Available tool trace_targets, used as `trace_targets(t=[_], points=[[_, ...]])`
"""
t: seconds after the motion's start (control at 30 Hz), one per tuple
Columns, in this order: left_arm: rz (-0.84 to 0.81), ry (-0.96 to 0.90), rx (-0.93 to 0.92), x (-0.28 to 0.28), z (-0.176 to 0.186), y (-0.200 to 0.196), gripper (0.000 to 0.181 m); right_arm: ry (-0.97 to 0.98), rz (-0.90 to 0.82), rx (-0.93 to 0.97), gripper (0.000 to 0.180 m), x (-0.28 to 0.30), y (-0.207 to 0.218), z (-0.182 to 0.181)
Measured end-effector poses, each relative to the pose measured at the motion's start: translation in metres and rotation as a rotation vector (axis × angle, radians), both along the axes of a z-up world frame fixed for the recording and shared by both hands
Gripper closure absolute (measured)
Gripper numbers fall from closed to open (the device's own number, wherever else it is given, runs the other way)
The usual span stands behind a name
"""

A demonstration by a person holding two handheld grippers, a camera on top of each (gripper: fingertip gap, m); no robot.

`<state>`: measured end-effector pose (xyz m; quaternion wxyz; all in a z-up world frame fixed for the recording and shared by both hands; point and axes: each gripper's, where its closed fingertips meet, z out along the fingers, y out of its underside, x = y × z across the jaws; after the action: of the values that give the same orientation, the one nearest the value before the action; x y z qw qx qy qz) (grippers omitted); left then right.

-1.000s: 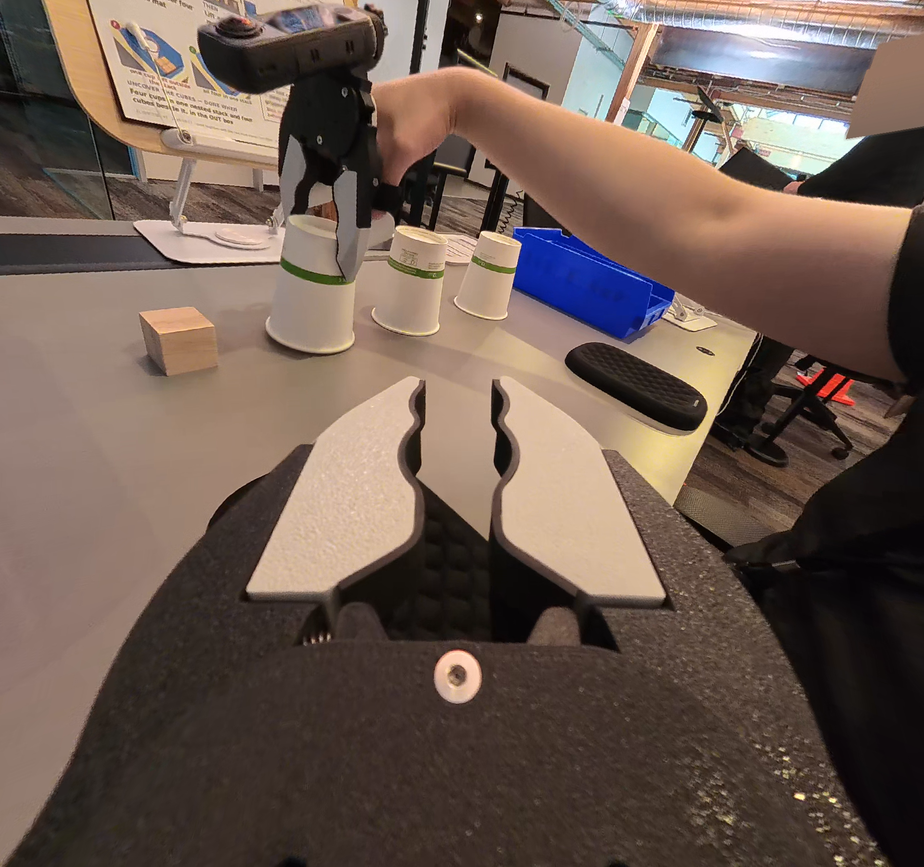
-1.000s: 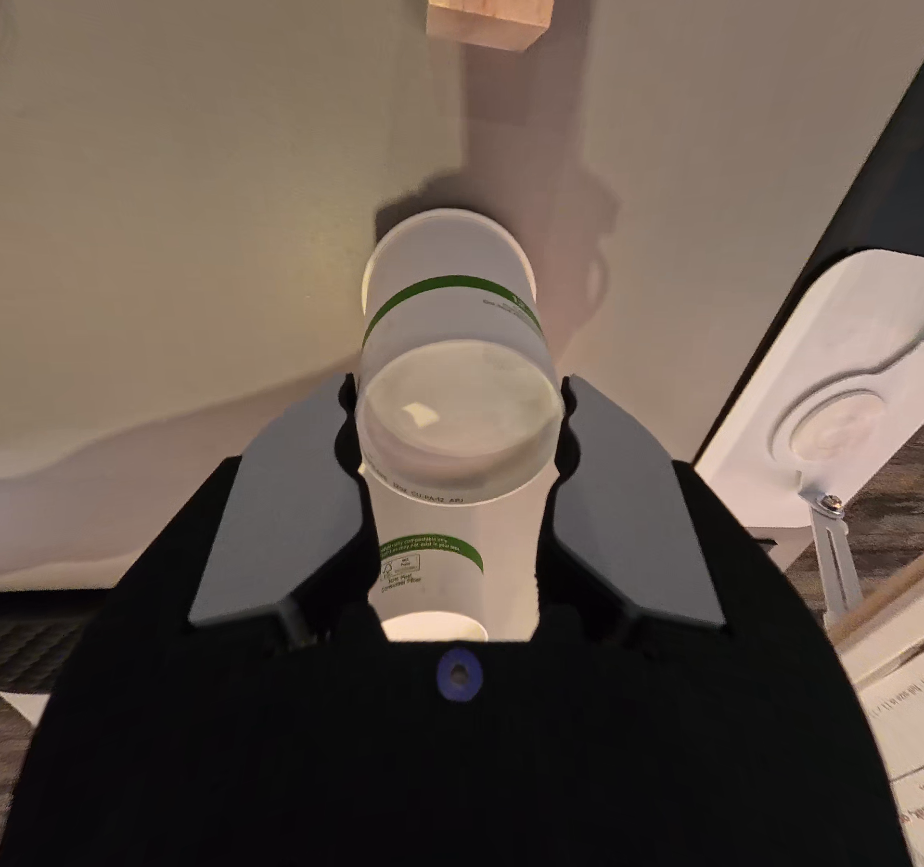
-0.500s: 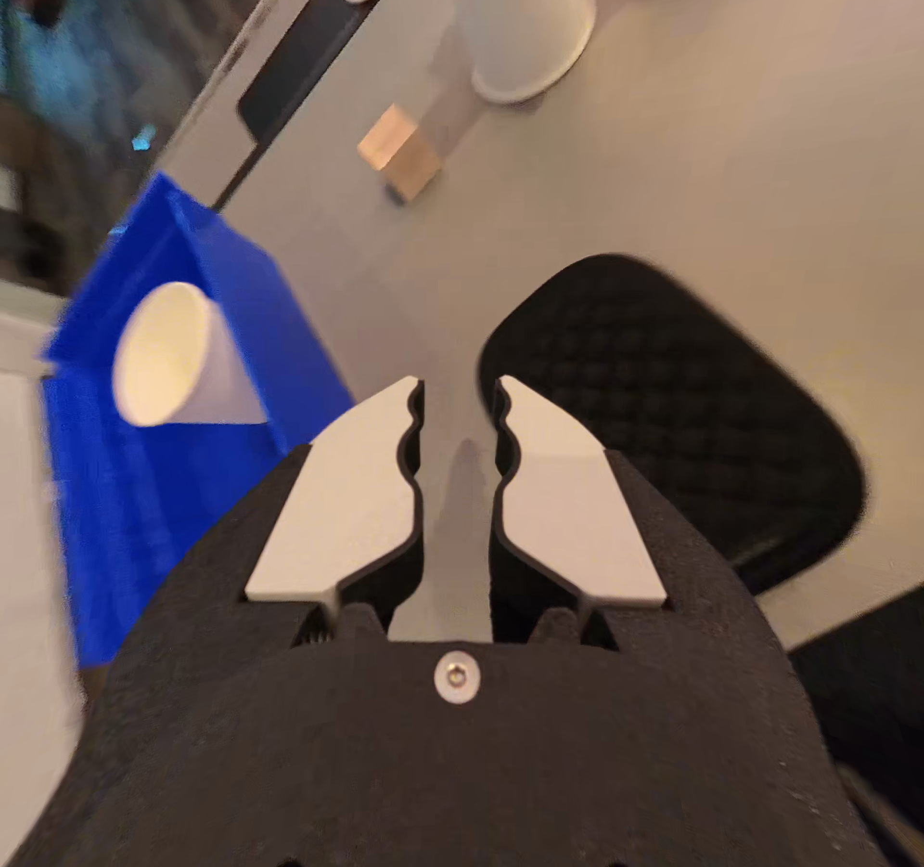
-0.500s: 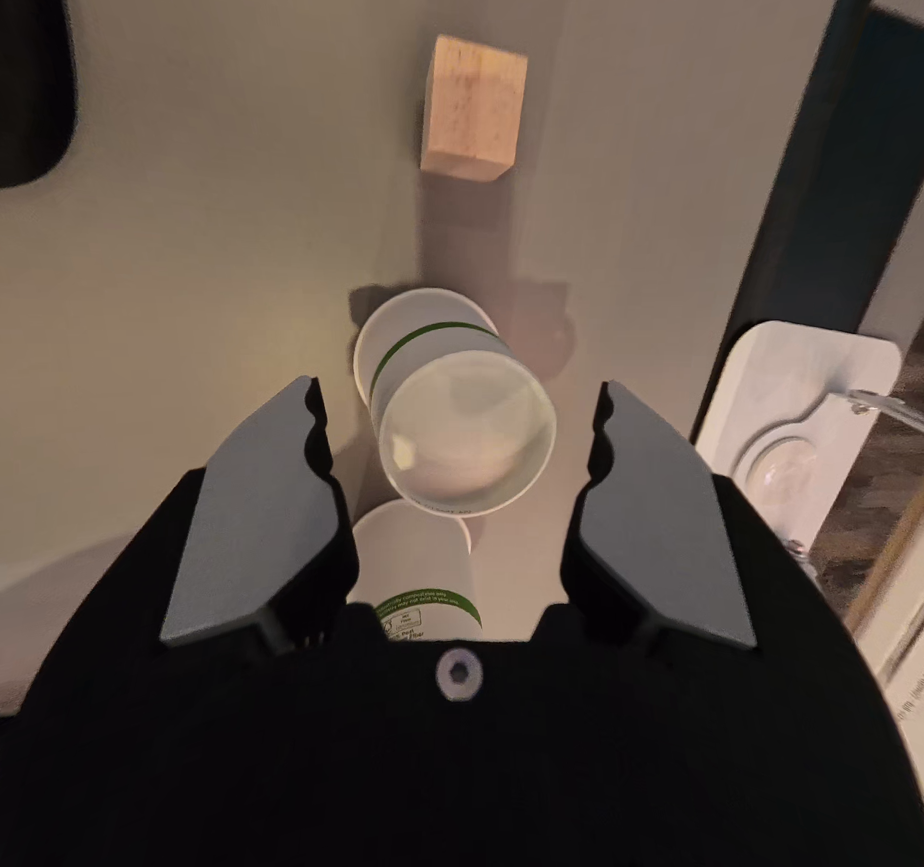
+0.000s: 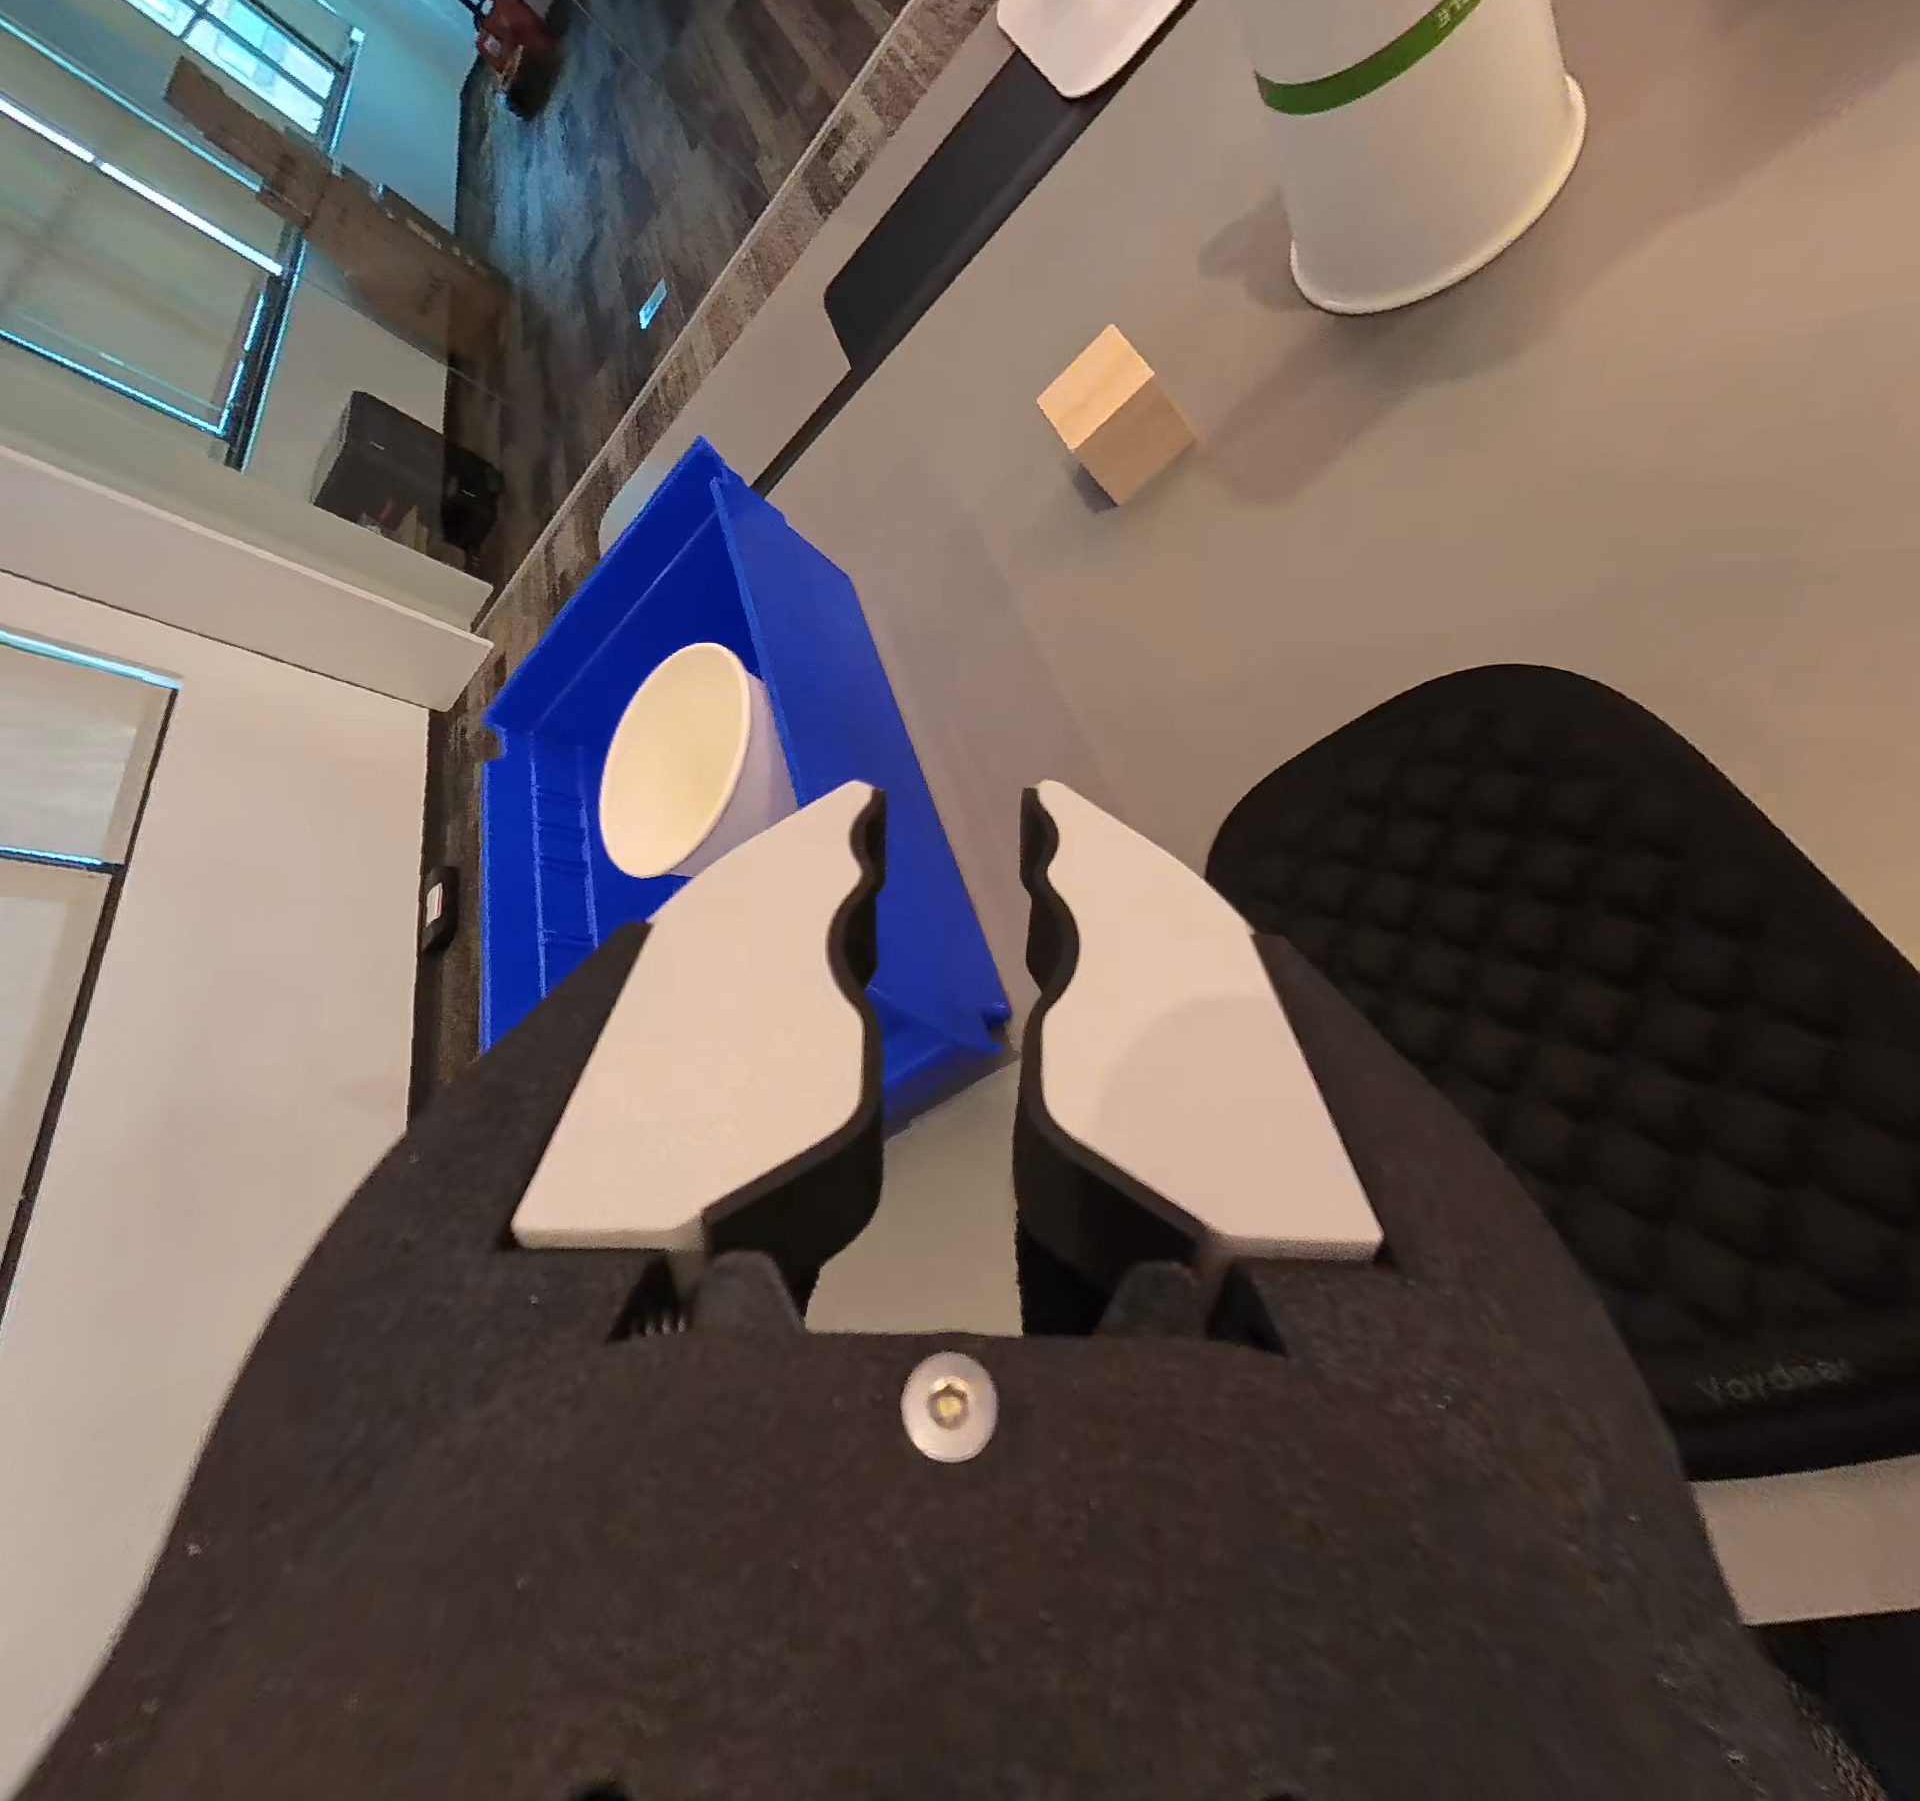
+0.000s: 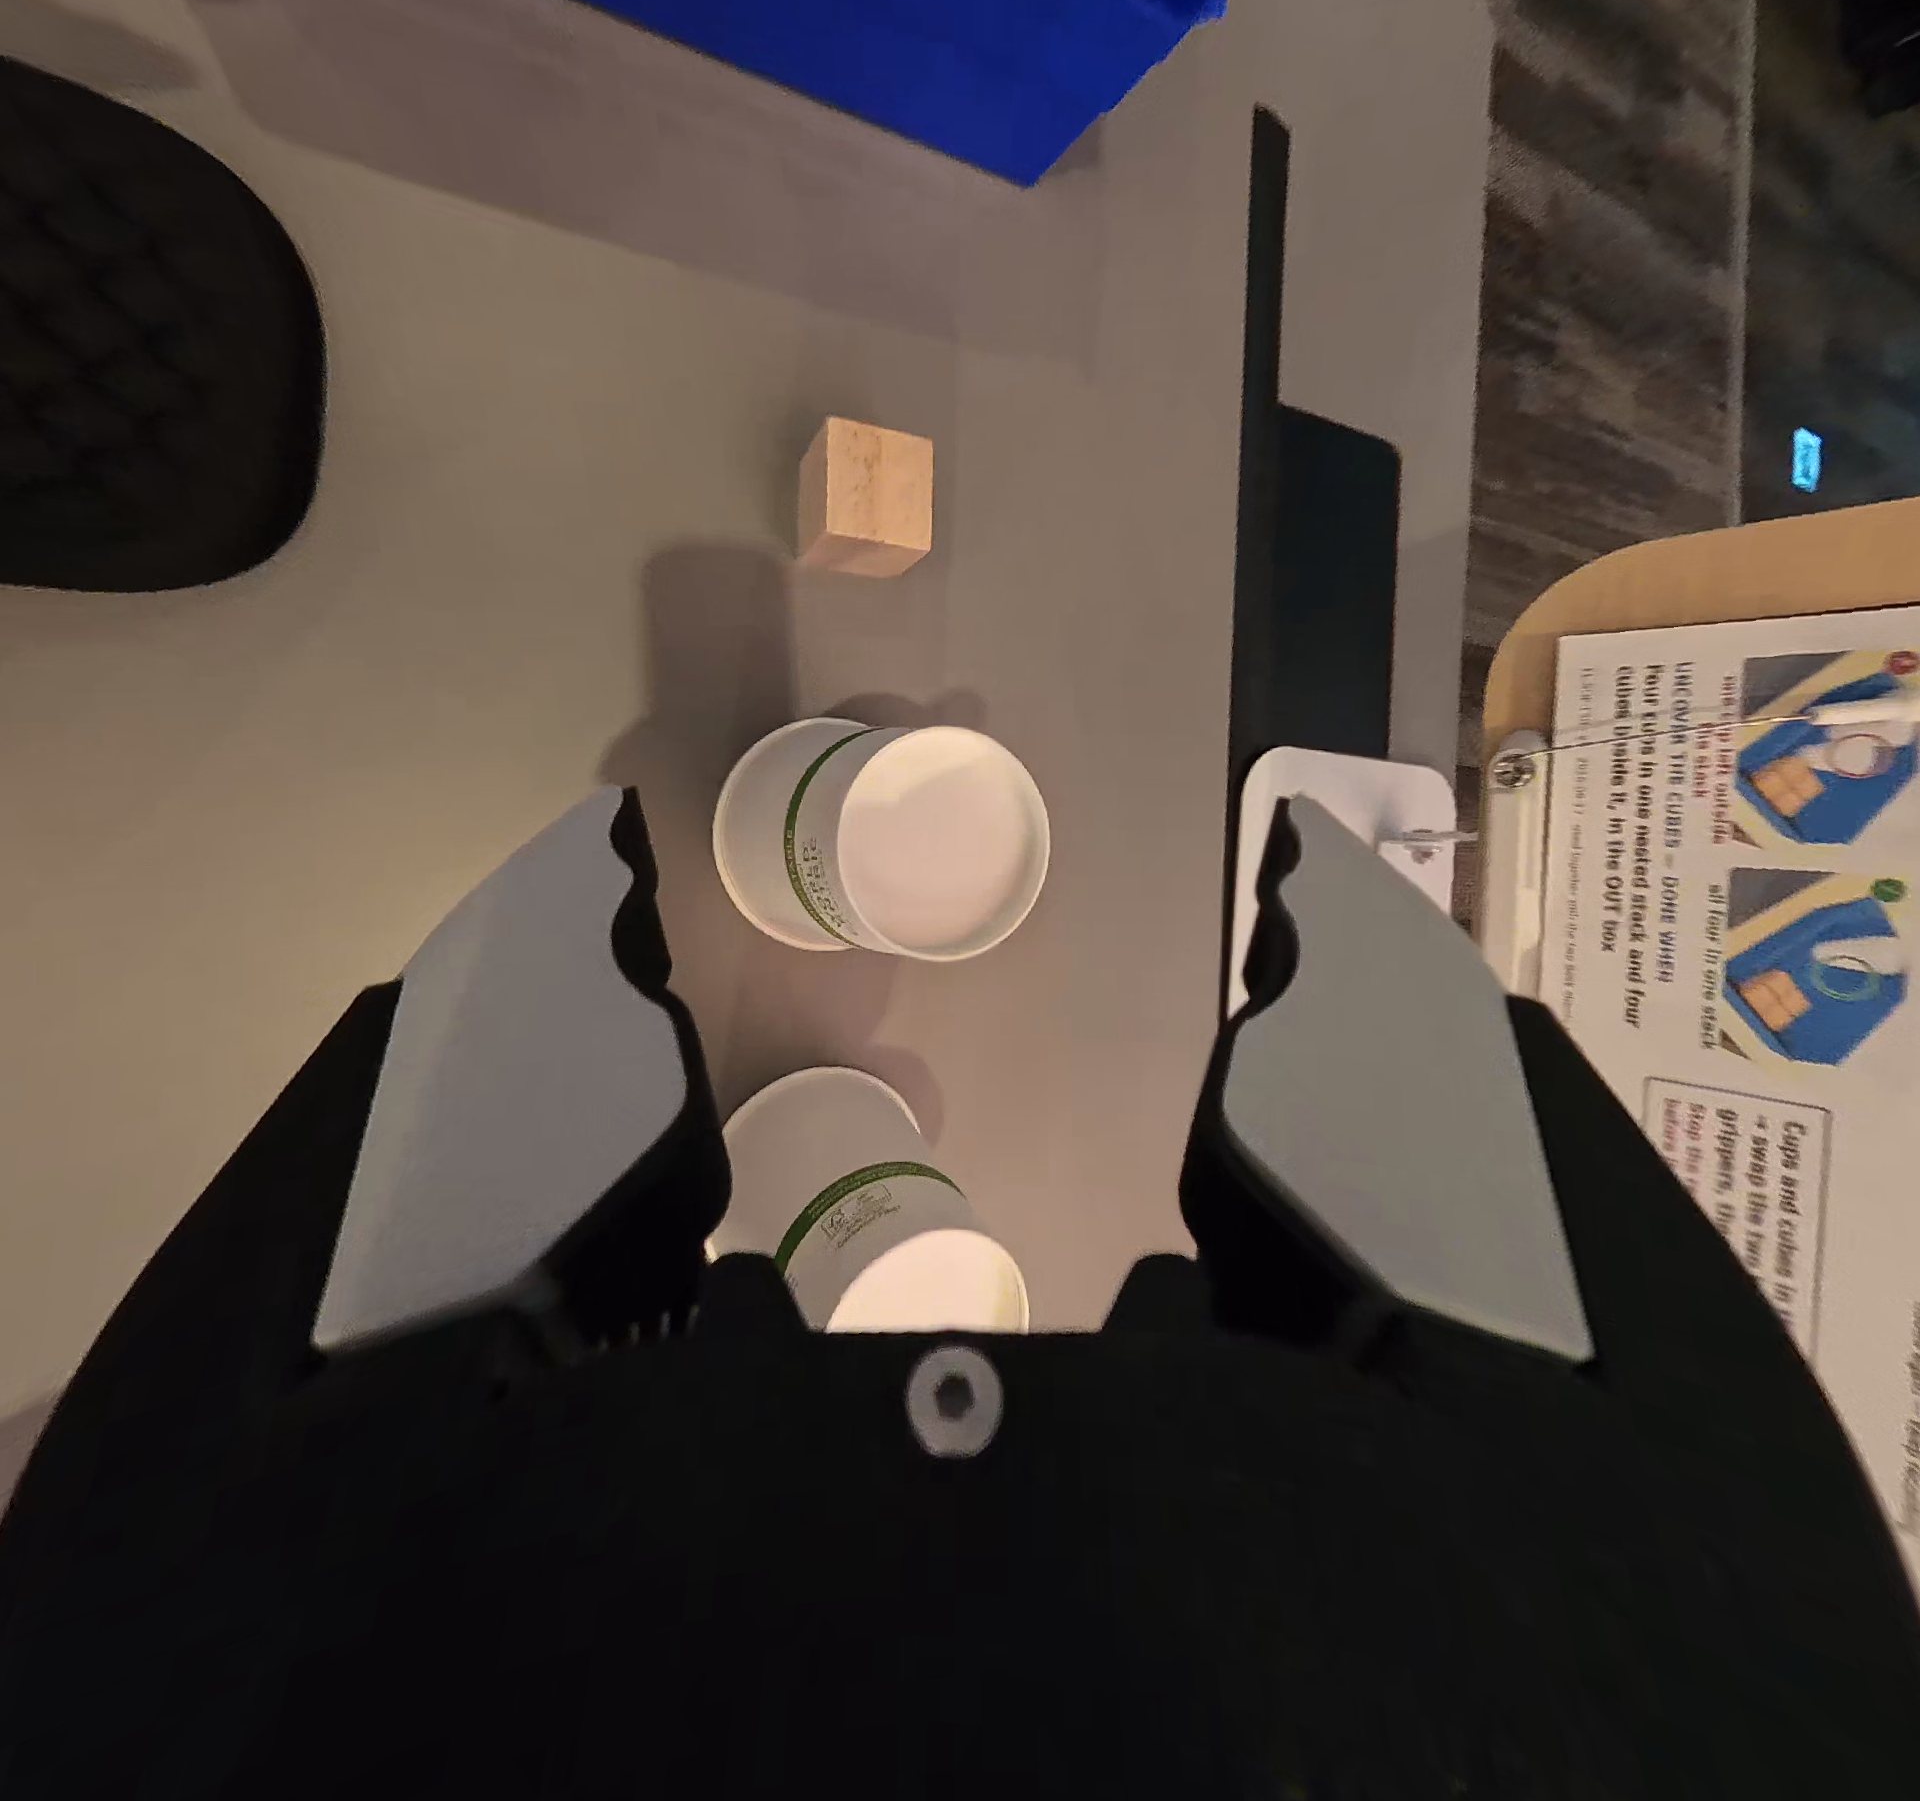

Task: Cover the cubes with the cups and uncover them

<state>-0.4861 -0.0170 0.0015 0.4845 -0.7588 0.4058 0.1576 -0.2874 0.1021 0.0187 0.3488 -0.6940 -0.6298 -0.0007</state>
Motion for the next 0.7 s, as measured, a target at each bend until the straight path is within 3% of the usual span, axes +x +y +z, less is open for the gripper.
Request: trace_targets(t=[0.13, 0.23, 0.3, 0.5, 0.7], points=[[0.027, 0.021, 0.027, -0.011, 0.007, 0.004, 0.156, 0.048, 0.010, 0.049, 0.071, 0.000, -0.015, 0.017], [0.080, 0.055, 0.110, -0.045, 0.036, 0.018, 0.155, 0.118, 0.034, 0.076, 0.071, 0.001, -0.037, 0.027], [0.028, 0.072, 0.058, -0.064, 0.042, 0.028, 0.157, 0.170, 0.057, 0.091, 0.072, 0.004, -0.055, 0.031], [-0.125, 0.209, -0.116, -0.103, 0.023, 0.072, 0.157, 0.324, 0.101, 0.089, 0.074, 0.021, -0.104, 0.040], [-0.231, 0.284, -0.256, -0.089, -0.013, 0.105, 0.161, 0.397, 0.107, 0.078, 0.079, 0.051, -0.127, 0.051]])
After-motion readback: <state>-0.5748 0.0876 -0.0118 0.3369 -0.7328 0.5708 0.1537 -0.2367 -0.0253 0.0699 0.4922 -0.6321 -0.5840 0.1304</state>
